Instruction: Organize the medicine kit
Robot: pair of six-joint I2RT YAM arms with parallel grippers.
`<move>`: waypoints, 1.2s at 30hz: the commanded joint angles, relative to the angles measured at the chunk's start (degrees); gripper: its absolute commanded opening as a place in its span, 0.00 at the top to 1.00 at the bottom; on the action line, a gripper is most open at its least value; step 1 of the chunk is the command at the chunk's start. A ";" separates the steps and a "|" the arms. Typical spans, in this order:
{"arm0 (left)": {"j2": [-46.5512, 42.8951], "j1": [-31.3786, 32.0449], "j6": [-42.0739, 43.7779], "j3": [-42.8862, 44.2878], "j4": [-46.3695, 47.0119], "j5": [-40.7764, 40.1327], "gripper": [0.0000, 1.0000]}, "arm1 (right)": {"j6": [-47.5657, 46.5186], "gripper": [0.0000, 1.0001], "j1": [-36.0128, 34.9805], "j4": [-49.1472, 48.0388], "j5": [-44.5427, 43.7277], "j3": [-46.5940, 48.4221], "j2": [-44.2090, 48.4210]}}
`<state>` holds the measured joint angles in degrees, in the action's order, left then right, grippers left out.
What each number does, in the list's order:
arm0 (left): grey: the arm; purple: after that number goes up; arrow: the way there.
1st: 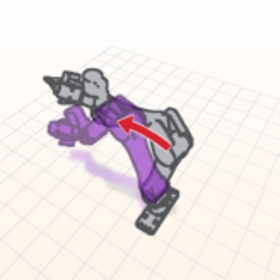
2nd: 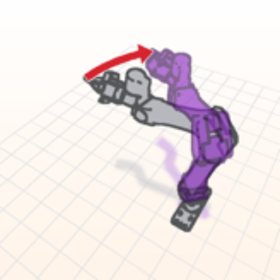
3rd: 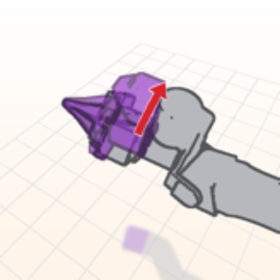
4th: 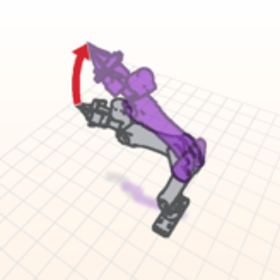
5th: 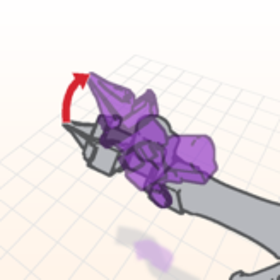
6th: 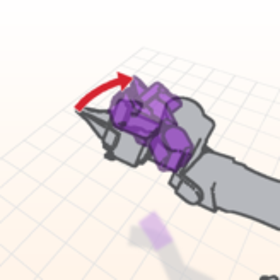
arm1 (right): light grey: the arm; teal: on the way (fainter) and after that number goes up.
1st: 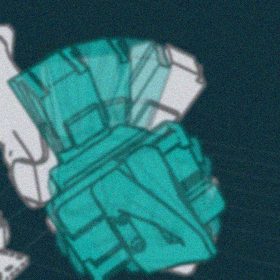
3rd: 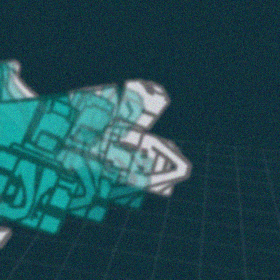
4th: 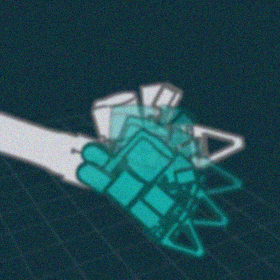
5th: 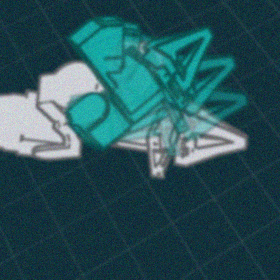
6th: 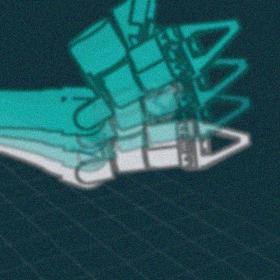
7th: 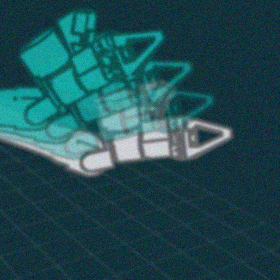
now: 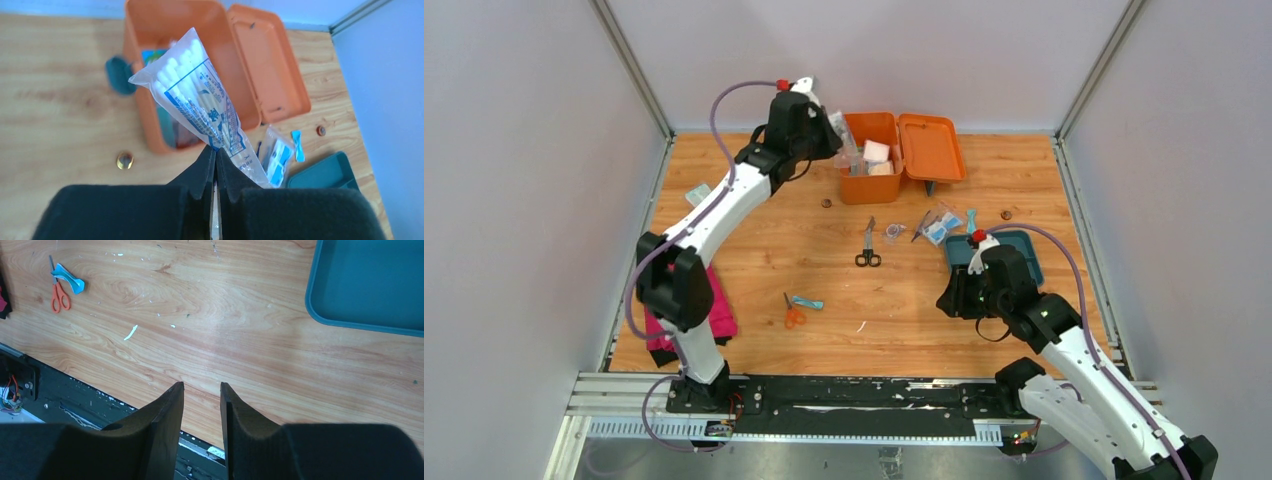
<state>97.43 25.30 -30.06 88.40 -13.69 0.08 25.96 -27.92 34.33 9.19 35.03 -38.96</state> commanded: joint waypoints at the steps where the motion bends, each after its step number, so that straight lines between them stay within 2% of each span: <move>1: 10.53 -0.07 7.35 12.35 -4.69 8.42 0.93 | 0.52 0.62 0.24 0.65 0.79 -0.13 0.51; 9: 26.98 -0.07 12.00 30.69 -7.03 12.19 0.91 | 0.76 0.62 0.28 0.66 1.18 -0.30 0.38; 16: 36.97 -0.07 12.05 42.10 -7.01 15.27 0.88 | 0.37 0.62 0.31 0.73 1.10 -0.48 -0.39; 20: 40.41 -0.07 11.49 44.71 -6.76 16.11 0.82 | 0.39 0.62 0.24 0.69 0.93 -0.51 -0.55; 22: 40.99 -0.07 11.26 44.65 -6.80 16.43 0.76 | 0.60 0.62 0.24 0.71 0.66 -0.34 -0.53; 25: 40.26 -0.08 11.61 43.91 -7.25 16.13 0.69 | 0.94 0.62 0.28 0.77 0.10 0.22 -0.35; 28: 36.78 -0.07 12.03 42.52 -8.85 15.27 0.66 | 1.66 0.62 0.25 1.25 -1.70 1.24 0.23; 32: 26.06 0.24 11.85 34.56 -8.78 11.33 0.61 | 3.99 0.62 0.26 3.17 -8.20 3.68 1.30; 36: 11.58 0.45 11.66 22.63 -9.36 5.89 0.57 | 5.66 0.58 0.27 4.43 -13.89 7.10 0.41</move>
<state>123.94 25.36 -18.65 117.67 -23.44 11.31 29.12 -27.92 36.32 2.66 37.93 -38.41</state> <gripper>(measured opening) 0.416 0.406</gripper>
